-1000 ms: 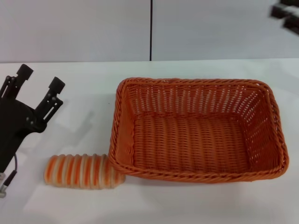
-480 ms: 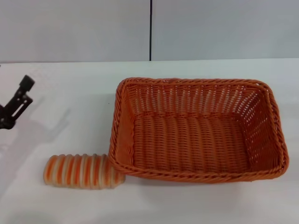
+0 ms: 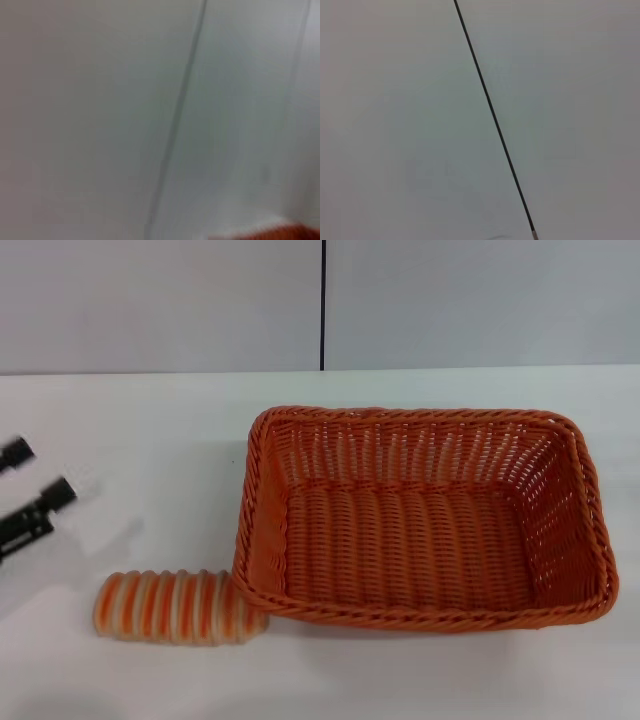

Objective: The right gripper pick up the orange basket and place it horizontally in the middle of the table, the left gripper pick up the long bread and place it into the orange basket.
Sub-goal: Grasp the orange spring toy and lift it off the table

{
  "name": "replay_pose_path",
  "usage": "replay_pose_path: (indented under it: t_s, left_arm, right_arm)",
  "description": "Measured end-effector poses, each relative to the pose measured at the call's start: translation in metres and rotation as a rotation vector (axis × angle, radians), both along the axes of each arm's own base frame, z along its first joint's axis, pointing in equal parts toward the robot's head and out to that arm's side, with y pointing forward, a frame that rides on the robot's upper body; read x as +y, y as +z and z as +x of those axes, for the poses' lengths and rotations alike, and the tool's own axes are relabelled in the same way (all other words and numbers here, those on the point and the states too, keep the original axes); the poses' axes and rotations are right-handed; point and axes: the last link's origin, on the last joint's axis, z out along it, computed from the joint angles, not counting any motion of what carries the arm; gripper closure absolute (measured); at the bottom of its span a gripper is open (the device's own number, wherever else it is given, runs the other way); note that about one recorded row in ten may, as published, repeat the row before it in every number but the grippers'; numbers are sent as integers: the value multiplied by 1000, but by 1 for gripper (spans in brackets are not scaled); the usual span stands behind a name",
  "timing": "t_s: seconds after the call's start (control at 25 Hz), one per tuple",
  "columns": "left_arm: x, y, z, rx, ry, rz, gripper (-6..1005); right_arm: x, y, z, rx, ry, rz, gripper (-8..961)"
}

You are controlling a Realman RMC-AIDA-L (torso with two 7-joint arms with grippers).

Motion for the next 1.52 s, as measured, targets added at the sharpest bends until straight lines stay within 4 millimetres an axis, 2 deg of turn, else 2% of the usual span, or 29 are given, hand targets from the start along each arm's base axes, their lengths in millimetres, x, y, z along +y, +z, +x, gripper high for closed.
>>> replay_pose_path:
  t_s: [0.16,0.28,0.64,1.16,1.52]
  left_arm:
    - [-1,-7,-4,39,32,-141,291]
    - [-3,-11,-7,49,55,-181,293]
    - [-13,-23,-19,94,122,-232,297]
    - [-19,-46,-21,127,147,-292,302]
    - [-22,-50,-23,133,160,-301,306]
  right_arm:
    - [8,0,-2,2,-1,0,584]
    - [13,0,-3,2,-2,-1,584]
    - [20,-2,-7,12,6,-8,584]
    - [19,-6,-8,44,16,-15,584]
    - [19,-8,-9,45,21,-26,584]
